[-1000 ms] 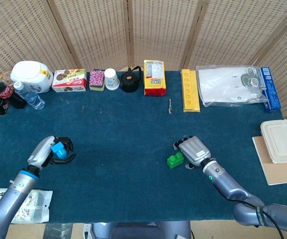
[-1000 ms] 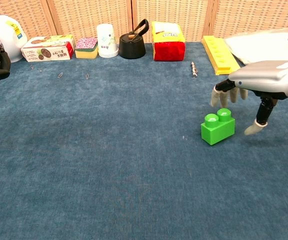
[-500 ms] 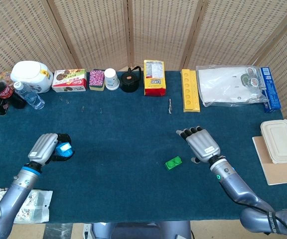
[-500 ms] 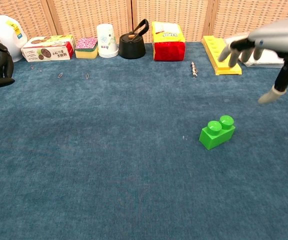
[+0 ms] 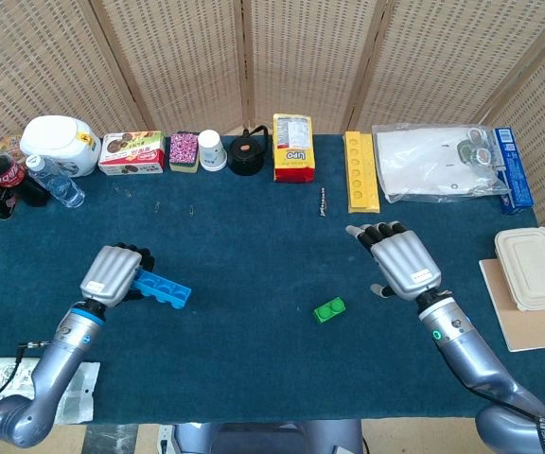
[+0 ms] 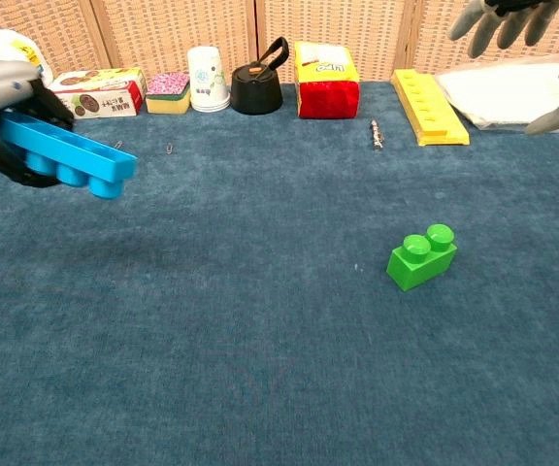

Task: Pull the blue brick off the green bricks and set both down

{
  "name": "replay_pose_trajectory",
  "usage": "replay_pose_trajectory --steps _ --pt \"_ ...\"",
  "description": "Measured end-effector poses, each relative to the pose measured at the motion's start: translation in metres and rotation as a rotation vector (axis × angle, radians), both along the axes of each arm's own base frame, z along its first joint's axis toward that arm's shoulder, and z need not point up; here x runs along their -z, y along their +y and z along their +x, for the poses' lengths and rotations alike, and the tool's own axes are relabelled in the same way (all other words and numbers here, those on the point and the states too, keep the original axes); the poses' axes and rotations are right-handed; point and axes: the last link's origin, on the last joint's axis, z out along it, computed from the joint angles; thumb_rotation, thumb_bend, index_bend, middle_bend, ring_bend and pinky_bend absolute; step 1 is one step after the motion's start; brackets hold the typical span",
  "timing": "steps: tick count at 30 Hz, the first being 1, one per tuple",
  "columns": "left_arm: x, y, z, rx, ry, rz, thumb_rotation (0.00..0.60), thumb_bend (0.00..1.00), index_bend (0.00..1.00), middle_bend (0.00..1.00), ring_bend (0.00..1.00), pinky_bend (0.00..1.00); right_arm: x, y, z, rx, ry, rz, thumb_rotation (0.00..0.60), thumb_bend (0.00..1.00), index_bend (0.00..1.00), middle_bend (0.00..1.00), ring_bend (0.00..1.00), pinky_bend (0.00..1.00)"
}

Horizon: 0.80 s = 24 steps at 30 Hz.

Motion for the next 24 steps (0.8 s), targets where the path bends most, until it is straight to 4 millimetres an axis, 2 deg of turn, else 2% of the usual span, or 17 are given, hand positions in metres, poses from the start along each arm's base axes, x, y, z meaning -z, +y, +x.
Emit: replay_pose_trajectory --steps 9,12,15,17,19,22,24 --pt "0.038 0.001 0.014 0.081 0.061 0.018 0.6 0.3 0.76 0.54 0.36 0.38 -0.007 0.003 -0.001 0.0 -0.024 -0.004 0.6 0.08 0.16 0.27 0.28 0.26" --pt "0.045 0.001 0.017 0.117 0.084 0.027 0.6 0.23 0.63 0.46 0.27 0.32 -0.008 0.004 0.0 -0.004 -0.031 -0.006 0.6 0.08 0.16 0.27 0.28 0.26" --pt "0.049 0.0 0.018 0.136 0.117 0.029 0.6 0.14 0.42 0.32 0.15 0.23 -0.01 0.004 0.0 -0.006 -0.042 -0.01 0.6 0.08 0.16 0.27 0.28 0.26" --pt "0.052 -0.001 0.018 0.137 0.136 0.023 0.6 0.1 0.23 0.21 0.05 0.19 -0.01 0.004 0.0 -0.008 -0.045 -0.011 0.6 0.08 0.16 0.27 0.28 0.26" --pt "0.054 -0.002 0.019 0.136 0.145 0.019 0.6 0.08 0.12 0.15 0.01 0.16 -0.011 0.004 0.0 -0.009 -0.048 -0.012 0.6 0.08 0.16 0.27 0.28 0.26" --pt "0.055 -0.003 0.021 0.13 0.131 0.022 0.6 0.08 0.03 0.11 0.0 0.14 -0.012 0.005 0.0 -0.01 -0.049 -0.017 0.6 0.08 0.16 0.27 0.28 0.26" --pt "0.053 -0.003 0.022 0.124 0.108 0.032 0.6 0.08 0.02 0.11 0.0 0.14 -0.014 0.005 0.0 -0.009 -0.055 -0.02 0.6 0.08 0.16 0.27 0.28 0.26"
